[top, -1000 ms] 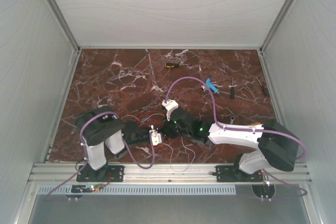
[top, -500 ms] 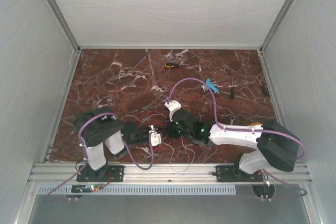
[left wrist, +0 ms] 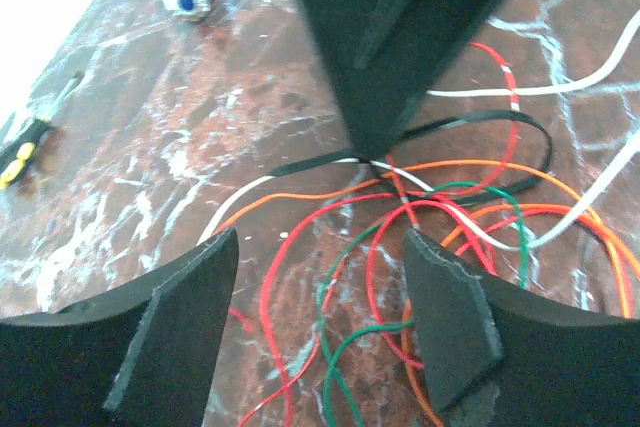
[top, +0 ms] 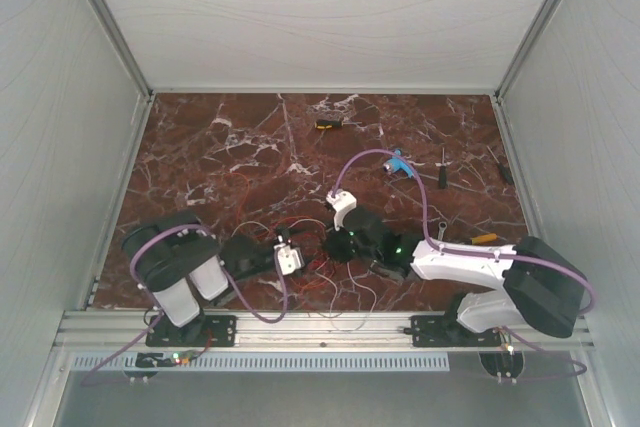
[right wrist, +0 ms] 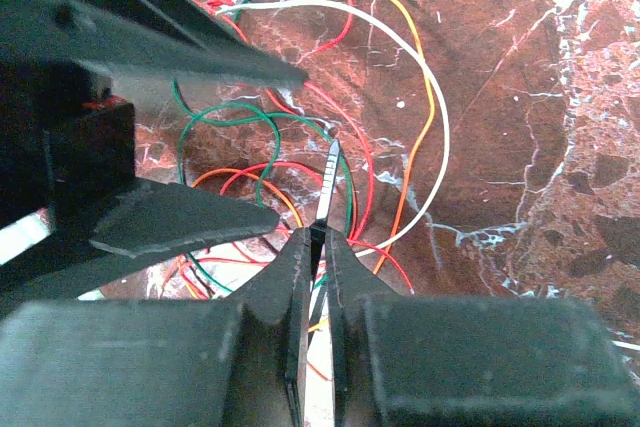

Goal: Zip-tie the wires
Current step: Tie the cable at the center of the board.

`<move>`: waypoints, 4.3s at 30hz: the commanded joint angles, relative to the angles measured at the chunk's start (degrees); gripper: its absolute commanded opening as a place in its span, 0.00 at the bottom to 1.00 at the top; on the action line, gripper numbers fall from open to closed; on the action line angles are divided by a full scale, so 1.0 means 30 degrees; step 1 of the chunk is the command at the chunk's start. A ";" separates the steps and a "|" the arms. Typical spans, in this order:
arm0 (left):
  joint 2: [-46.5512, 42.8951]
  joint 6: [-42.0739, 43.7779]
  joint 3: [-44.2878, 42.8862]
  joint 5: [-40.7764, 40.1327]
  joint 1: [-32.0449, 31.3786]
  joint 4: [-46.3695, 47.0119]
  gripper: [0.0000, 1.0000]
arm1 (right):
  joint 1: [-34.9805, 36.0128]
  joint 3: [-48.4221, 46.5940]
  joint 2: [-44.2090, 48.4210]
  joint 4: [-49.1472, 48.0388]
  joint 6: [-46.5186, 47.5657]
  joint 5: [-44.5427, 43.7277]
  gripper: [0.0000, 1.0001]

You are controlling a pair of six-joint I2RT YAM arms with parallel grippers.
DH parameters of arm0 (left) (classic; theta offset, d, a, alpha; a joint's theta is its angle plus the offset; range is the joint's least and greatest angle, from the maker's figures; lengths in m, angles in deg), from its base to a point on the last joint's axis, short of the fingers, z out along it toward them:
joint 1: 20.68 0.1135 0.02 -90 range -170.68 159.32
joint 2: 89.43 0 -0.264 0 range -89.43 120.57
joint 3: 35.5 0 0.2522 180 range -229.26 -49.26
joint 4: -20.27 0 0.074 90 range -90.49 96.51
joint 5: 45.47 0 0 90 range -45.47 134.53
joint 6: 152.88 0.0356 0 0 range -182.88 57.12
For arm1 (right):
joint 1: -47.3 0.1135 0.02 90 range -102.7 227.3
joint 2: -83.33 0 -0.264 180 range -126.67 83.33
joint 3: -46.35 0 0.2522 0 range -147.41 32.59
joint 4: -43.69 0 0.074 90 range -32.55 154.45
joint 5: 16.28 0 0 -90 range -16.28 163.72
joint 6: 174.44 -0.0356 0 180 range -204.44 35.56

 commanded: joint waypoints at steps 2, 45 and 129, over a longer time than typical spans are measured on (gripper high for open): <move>-0.2466 -0.3903 0.0604 -0.3468 -0.0141 0.4982 0.74 | -0.0365 0.0580 0.0704 -0.1335 0.0774 0.0636 0.00; -1.0485 -2.3364 -0.8555 0.0890 0.2579 -2.4581 0.57 | -0.1418 0.3931 0.1302 -0.7796 0.6376 0.4790 0.00; -0.4389 -2.7234 -0.7445 0.5194 0.3438 -1.4427 0.00 | -0.1449 0.5321 0.2270 -0.9978 0.6516 0.4788 0.00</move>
